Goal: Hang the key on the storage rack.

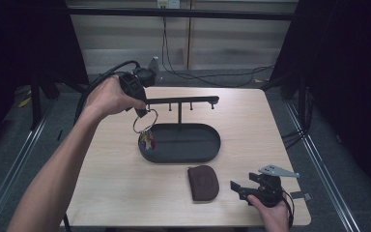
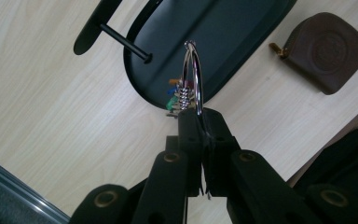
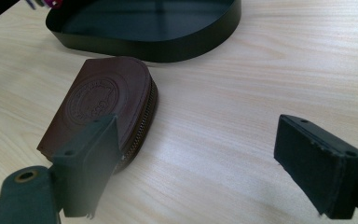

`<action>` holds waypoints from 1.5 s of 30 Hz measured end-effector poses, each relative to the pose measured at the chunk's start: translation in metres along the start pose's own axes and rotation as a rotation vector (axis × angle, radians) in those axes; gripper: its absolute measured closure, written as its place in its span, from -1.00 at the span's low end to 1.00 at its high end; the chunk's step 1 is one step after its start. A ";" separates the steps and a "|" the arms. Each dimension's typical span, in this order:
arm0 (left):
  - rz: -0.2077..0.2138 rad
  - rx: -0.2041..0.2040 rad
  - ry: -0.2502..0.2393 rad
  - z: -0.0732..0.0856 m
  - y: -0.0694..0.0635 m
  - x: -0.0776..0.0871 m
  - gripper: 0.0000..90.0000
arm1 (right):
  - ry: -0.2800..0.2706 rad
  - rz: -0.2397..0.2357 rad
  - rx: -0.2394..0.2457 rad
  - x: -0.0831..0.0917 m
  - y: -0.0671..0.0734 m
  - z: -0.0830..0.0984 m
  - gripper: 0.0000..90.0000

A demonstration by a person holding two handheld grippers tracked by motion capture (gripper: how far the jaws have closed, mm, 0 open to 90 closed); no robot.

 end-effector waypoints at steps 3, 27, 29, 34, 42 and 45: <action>0.002 0.017 0.013 -0.003 0.007 -0.007 0.95 | 0.004 0.002 0.002 -0.001 0.000 0.000 -0.68; -0.011 0.086 0.030 -0.015 0.031 -0.038 0.95 | 0.013 -0.019 0.009 -0.003 0.002 0.000 -0.68; -0.022 0.093 0.024 -0.016 0.031 -0.040 0.94 | 0.013 -0.022 0.012 -0.003 0.002 0.000 -0.68; -0.032 0.108 0.011 -0.016 0.032 -0.048 0.86 | 0.015 -0.024 0.020 -0.003 0.004 0.001 -0.68; -0.039 0.113 0.005 -0.009 0.033 -0.045 0.79 | 0.015 -0.024 0.021 -0.004 0.004 0.000 -0.68; -0.019 0.119 -0.001 -0.007 0.032 -0.044 0.74 | 0.018 -0.023 0.020 -0.004 0.004 0.001 -0.68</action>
Point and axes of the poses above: each handheld gripper's, and its own axes: x roughly backward along the jaws, z roughly out of its underside, y roughly to its left, the point moved 7 cm from there along -x, roughly forward along the jaws, and after that the axes turned 11 degrees about -z, right-handed, at the moved point
